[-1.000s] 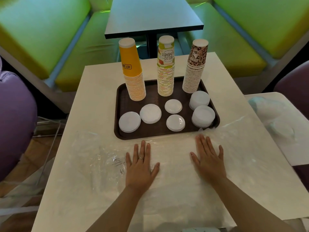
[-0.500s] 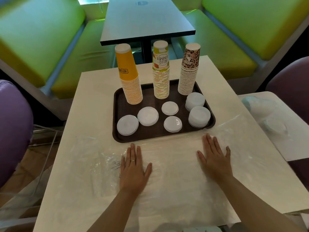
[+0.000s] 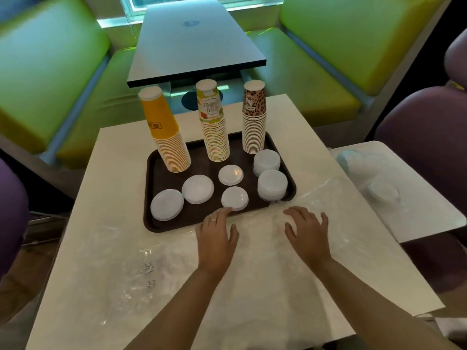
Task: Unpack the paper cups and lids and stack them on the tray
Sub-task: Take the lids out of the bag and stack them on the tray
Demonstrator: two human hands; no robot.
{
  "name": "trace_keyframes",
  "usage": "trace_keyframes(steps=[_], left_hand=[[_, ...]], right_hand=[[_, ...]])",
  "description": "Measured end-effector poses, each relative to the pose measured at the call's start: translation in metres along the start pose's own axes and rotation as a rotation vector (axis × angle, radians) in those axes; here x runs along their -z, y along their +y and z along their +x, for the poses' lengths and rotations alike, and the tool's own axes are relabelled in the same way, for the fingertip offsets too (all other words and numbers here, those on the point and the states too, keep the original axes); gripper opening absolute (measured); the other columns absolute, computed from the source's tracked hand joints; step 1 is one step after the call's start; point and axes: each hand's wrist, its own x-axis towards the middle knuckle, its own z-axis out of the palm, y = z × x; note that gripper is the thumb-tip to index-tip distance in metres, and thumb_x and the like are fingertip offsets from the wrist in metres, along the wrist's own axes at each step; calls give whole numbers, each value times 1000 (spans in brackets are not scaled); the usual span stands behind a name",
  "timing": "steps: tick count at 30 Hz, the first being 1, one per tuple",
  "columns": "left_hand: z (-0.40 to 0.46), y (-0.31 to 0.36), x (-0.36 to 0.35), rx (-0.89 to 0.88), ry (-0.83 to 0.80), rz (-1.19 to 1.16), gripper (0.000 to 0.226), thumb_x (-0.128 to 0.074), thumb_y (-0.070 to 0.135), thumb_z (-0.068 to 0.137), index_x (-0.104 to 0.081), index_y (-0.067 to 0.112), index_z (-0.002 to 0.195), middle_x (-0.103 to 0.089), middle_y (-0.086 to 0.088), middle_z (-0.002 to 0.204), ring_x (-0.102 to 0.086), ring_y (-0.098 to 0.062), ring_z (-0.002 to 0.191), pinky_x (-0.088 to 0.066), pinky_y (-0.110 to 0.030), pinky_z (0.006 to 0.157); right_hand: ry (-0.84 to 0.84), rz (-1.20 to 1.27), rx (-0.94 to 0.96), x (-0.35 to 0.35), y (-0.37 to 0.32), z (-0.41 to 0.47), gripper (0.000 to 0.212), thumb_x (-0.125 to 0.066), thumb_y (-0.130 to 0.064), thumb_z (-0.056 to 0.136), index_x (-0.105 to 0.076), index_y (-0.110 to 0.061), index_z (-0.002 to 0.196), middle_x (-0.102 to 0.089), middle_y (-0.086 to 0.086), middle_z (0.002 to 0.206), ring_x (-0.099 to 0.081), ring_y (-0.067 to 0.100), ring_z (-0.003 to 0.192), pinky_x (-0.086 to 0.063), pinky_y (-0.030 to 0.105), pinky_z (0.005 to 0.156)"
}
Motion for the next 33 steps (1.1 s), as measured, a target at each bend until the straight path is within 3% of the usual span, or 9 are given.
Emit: trace_keyframes(steps=[5,7,16,19,24,28,33], left_hand=[[31,68,-33,-134,-13,-125,33,-61,12,85,-60,15,118,-64,-3,115,-59,-22,106,-47,-39,91],[39,93,-46,-150,-14,-157,29,-60,14,86,-61,14,115,-64,-5,112,-60,-24,100,-49,-43,84],[69,194,-115,-191,-180,-163,33,-54,20,89,-58,11,120,-59,-8,120,-57,-29,104,-47,-41,87],[79,222,-142,-174,-247,-170,34,-55,19,91,-55,12,125,-55,-7,126,-54,-28,109,-45,-42,92],[95,265,-184,-43,-386,-282,40,-53,22,94,-46,15,133,-48,-7,133,-50,-21,116,-39,-23,90],[105,295,-222,91,-535,-328,54,-54,25,94,-33,14,143,-42,-9,142,-46,-25,126,-38,-30,101],[120,309,-264,480,-574,-585,61,-54,26,95,-25,15,147,-37,-9,148,-41,-27,131,-37,-39,108]], right_hand=[[79,218,-14,31,35,29,22,-64,-7,82,-68,-16,102,-65,1,104,-64,24,87,-42,41,86],[103,288,-27,44,51,39,21,-62,-5,82,-68,-14,100,-65,3,103,-64,24,88,-47,41,84],[147,283,-190,83,153,71,19,-58,-6,86,-67,-7,103,-63,9,102,-59,26,93,-51,43,82],[131,325,-291,87,188,75,20,-56,-11,89,-65,-9,106,-60,6,109,-57,22,98,-48,35,83],[30,354,-408,79,240,85,30,-59,-10,87,-59,-13,117,-53,6,123,-51,23,110,-39,26,85],[-170,362,-517,67,272,96,49,-63,-20,87,-46,-13,133,-41,11,137,-45,30,121,-41,36,93],[-325,456,-550,54,302,105,66,-61,-32,90,-28,-11,144,-29,17,146,-40,32,128,-36,35,101]])
